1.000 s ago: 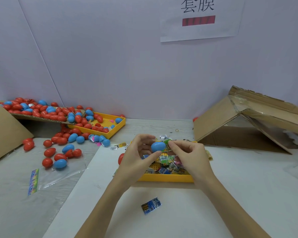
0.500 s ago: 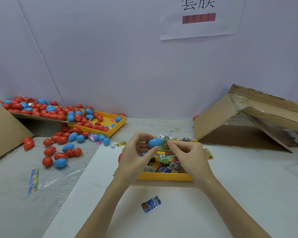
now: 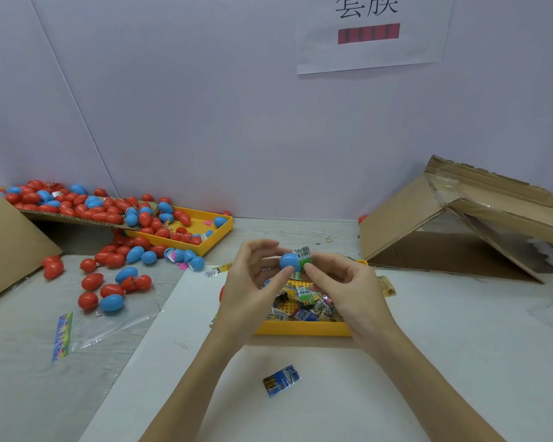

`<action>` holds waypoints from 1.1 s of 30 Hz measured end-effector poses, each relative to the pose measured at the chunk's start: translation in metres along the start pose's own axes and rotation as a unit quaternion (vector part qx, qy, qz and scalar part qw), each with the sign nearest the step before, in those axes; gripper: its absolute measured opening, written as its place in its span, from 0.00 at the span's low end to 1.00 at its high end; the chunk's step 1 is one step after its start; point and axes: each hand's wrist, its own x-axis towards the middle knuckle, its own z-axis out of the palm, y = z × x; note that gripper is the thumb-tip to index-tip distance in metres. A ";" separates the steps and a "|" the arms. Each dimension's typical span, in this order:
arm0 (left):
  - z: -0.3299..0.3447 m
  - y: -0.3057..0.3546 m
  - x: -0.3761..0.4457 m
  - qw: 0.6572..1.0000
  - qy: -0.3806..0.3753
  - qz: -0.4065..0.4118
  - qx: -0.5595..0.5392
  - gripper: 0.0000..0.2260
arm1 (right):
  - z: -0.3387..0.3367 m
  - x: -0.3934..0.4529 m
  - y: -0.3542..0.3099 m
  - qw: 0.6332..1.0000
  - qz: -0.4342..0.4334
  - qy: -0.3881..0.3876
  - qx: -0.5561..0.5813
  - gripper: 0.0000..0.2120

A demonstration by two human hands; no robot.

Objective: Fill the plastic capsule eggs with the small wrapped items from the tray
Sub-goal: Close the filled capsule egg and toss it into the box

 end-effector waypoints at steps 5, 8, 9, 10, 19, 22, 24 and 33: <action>-0.002 -0.001 0.000 1.000 -0.011 0.008 0.019 0.12 | 0.001 -0.002 -0.003 1.000 -0.001 -0.007 0.006 0.11; -0.002 -0.001 0.001 0.999 -0.012 0.013 0.031 0.12 | 0.002 -0.003 -0.004 1.000 0.001 -0.010 0.011 0.10; -0.002 -0.002 0.001 0.999 -0.011 0.014 0.034 0.11 | 0.003 -0.003 -0.004 1.000 0.003 -0.009 0.012 0.10; -0.002 -0.002 0.001 0.999 -0.011 0.015 0.037 0.11 | 0.004 -0.003 -0.005 1.000 0.005 -0.008 0.009 0.11; -0.003 -0.002 0.001 0.999 -0.016 0.032 0.034 0.14 | 0.006 -0.005 -0.007 1.000 0.025 -0.007 0.016 0.12; -0.002 -0.001 -0.001 0.998 -0.012 0.059 0.037 0.20 | 0.007 -0.006 -0.010 0.996 0.052 -0.016 0.065 0.11; -0.002 -0.002 -0.001 0.994 -0.006 0.090 0.066 0.22 | 0.006 -0.006 -0.014 0.989 0.088 -0.029 0.114 0.13; -0.001 -0.001 0.000 0.981 0.002 0.159 0.113 0.22 | 0.002 -0.004 -0.027 0.932 0.239 -0.113 0.249 0.12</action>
